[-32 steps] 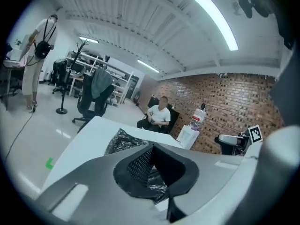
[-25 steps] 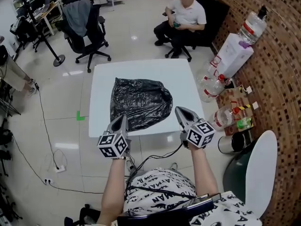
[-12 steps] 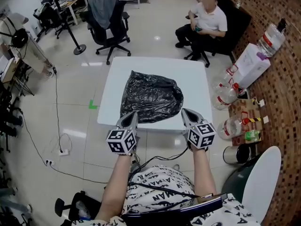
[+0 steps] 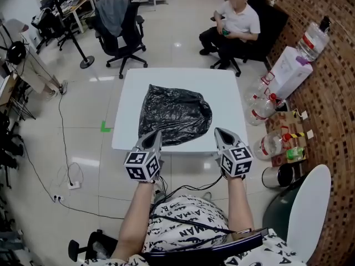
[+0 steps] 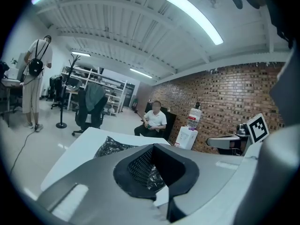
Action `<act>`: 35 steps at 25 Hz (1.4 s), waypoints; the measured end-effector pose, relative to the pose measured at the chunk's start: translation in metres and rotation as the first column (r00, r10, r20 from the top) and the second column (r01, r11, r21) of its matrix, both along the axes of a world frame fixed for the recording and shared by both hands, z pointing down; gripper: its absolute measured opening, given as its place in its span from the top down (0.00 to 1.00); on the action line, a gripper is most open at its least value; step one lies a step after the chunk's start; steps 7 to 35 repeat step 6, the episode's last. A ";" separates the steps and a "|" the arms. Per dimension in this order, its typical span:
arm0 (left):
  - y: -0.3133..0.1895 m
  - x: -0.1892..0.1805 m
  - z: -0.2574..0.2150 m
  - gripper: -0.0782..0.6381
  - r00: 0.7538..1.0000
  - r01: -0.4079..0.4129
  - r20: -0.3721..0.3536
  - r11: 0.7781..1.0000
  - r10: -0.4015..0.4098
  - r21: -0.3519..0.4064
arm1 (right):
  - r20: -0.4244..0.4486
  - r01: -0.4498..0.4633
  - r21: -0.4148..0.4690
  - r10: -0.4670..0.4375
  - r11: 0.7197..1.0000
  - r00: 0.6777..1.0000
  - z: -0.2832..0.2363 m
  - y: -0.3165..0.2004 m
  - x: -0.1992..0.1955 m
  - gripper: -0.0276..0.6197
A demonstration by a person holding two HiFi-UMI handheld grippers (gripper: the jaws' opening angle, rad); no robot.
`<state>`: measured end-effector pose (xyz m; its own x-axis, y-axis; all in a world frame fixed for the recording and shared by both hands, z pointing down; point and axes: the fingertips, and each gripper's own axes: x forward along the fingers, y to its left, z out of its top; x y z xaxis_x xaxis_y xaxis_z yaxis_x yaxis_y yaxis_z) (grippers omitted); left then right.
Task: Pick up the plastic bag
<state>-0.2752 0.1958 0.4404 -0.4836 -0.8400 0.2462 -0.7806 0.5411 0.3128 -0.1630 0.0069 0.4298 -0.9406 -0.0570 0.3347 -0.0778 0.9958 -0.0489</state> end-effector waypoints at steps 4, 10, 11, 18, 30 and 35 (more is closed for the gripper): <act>-0.004 0.000 0.003 0.89 1.000 -0.018 -0.005 1.000 0.018 -0.002 | -0.011 -0.022 -0.002 0.022 1.000 1.000 0.004 -0.004 0.006 0.94; -0.007 0.000 0.004 0.89 1.000 -0.025 -0.007 1.000 0.025 -0.005 | -0.014 -0.030 -0.002 0.030 1.000 0.999 0.005 -0.007 0.007 0.94; -0.007 0.000 0.004 0.89 1.000 -0.025 -0.007 1.000 0.025 -0.005 | -0.014 -0.030 -0.002 0.030 1.000 0.999 0.005 -0.007 0.007 0.94; -0.007 0.000 0.004 0.89 1.000 -0.025 -0.007 1.000 0.025 -0.005 | -0.014 -0.030 -0.002 0.030 1.000 0.999 0.005 -0.007 0.007 0.94; -0.007 0.000 0.004 0.89 1.000 -0.025 -0.007 1.000 0.025 -0.005 | -0.014 -0.030 -0.002 0.030 1.000 0.999 0.005 -0.007 0.007 0.94; -0.007 0.000 0.004 0.89 1.000 -0.025 -0.007 1.000 0.025 -0.005 | -0.014 -0.030 -0.002 0.030 1.000 0.999 0.005 -0.007 0.007 0.94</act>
